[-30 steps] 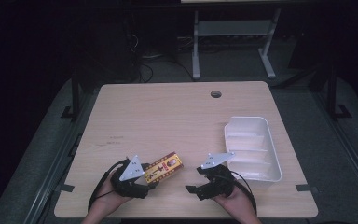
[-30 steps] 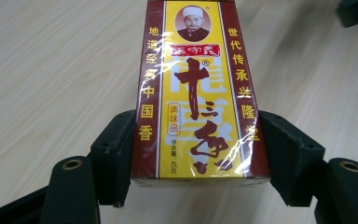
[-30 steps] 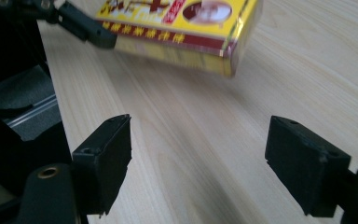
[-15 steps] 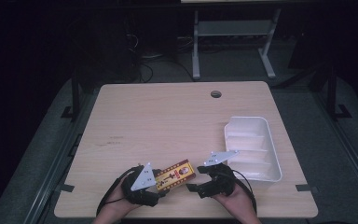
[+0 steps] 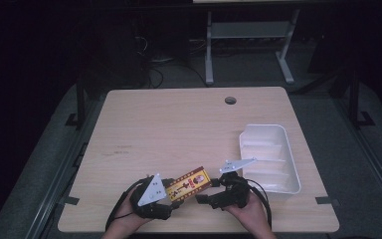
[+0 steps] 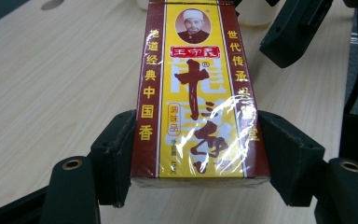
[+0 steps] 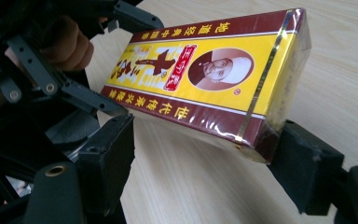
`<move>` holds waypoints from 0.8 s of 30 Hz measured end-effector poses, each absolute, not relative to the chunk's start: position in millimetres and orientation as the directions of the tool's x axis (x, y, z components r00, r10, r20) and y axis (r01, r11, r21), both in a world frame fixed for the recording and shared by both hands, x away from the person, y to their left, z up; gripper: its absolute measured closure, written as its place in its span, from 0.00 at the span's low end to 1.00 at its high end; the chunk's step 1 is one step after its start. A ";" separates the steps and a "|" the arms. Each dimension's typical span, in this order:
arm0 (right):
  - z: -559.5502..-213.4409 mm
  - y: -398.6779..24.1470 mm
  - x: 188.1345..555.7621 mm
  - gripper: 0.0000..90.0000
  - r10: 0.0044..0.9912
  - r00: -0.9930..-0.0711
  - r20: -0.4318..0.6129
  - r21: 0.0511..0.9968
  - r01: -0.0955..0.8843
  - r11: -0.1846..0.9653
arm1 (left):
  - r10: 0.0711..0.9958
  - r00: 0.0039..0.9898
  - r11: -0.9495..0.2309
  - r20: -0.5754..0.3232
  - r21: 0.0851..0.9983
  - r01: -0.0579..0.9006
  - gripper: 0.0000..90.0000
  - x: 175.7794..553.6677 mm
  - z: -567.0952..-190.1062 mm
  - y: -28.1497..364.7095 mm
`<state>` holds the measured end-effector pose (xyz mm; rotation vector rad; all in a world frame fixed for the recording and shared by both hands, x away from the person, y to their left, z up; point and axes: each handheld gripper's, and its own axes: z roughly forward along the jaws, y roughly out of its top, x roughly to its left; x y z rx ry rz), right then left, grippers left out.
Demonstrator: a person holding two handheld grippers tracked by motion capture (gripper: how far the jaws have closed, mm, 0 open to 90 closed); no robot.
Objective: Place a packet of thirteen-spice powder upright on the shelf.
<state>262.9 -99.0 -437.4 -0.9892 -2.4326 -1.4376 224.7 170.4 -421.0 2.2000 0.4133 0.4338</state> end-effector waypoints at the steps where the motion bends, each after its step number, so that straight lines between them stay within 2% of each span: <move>1: -436.8 -98.9 262.8 0.28 0.466 -0.769 0.438 0.729 0.607 0.316 | 0.436 0.885 -0.595 0.163 0.790 0.148 0.36 225.0 -421.0 170.6; 11: -427.7 -98.4 265.1 0.37 0.492 -0.731 0.472 0.733 0.636 0.242 | 0.470 0.863 -0.605 0.185 0.780 0.162 0.36 224.9 -425.2 167.4; 14: -422.4 -94.9 266.7 0.47 0.501 -0.725 0.473 0.745 0.633 0.213 | 0.482 0.853 -0.613 0.197 0.772 0.168 0.36 223.7 -426.7 165.3; 15: -422.4 -94.9 266.7 0.47 0.501 -0.725 0.473 0.745 0.633 0.213 | 0.482 0.853 -0.613 0.197 0.772 0.168 0.36 223.7 -426.7 165.3; 16: -420.0 -92.7 268.1 0.53 0.495 -0.721 0.485 0.750 0.634 0.189 | 0.487 0.850 -0.612 0.198 0.772 0.171 0.36 223.5 -427.1 165.0; 24: -409.6 -80.7 270.0 0.66 0.484 -0.727 0.487 0.760 0.626 0.176 | 0.513 0.834 -0.620 0.203 0.760 0.195 0.36 225.2 -429.7 165.3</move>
